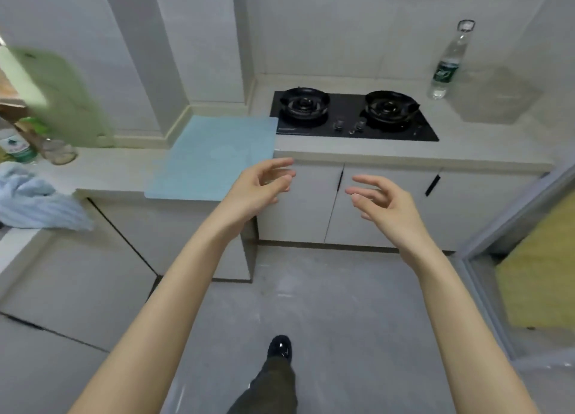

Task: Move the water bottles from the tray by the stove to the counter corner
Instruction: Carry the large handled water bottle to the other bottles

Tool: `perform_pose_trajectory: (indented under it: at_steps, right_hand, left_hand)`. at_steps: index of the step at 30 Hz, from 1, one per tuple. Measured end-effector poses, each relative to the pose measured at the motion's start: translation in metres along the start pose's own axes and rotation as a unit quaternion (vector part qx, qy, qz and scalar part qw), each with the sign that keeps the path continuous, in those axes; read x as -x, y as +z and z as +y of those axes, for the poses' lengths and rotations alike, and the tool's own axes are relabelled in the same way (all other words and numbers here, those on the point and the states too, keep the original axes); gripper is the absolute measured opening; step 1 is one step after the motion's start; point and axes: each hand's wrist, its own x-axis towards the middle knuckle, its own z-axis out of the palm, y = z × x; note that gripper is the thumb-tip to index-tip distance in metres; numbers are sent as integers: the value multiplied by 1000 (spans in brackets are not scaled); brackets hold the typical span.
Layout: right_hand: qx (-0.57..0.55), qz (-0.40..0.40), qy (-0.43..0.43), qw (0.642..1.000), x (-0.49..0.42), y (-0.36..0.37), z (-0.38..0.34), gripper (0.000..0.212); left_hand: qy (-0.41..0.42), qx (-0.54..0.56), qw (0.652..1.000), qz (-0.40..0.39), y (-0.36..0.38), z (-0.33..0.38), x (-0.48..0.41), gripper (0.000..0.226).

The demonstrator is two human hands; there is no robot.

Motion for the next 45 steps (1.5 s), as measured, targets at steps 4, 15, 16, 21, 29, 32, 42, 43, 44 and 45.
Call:
perform_pose_trajectory:
  at_steps: [4, 15, 16, 21, 29, 32, 42, 43, 44, 45]
  right_hand:
    - [-10, 40, 15, 999, -38, -38, 9, 30]
    - [2, 127, 33, 991, -193, -152, 23, 31]
    - [5, 127, 35, 991, -201, -157, 24, 31]
    - [21, 156, 36, 987, -259, -206, 37, 29]
    - [33, 176, 25, 984, -346, -302, 71, 30]
    - [30, 168, 18, 985, -381, -343, 85, 30]
    - [0, 92, -15, 996, -501, -490, 103, 31]
    - [-4, 90, -19, 996, -512, -500, 105, 31]
    - [-9, 87, -24, 996, -525, -511, 105, 31]
    - [-8, 85, -26, 996, -535, -519, 108, 31]
  left_hand:
    - [23, -6, 999, -45, 33, 11, -64, 35]
    - [65, 1, 984, -167, 133, 63, -284, 31]
    - [66, 0, 983, -174, 138, 65, -295, 31]
    - [76, -11, 974, -214, 188, 87, -372, 34]
    - [76, -24, 974, -213, 275, 113, -472, 38]
    - [81, -19, 978, -190, 309, 121, -502, 38]
    - [61, -14, 994, -88, 419, 176, -589, 36]
    - [63, -15, 995, -78, 426, 180, -596, 36]
    - [68, -15, 995, -68, 433, 186, -606, 36]
    - [71, -17, 995, -61, 438, 189, -614, 36]
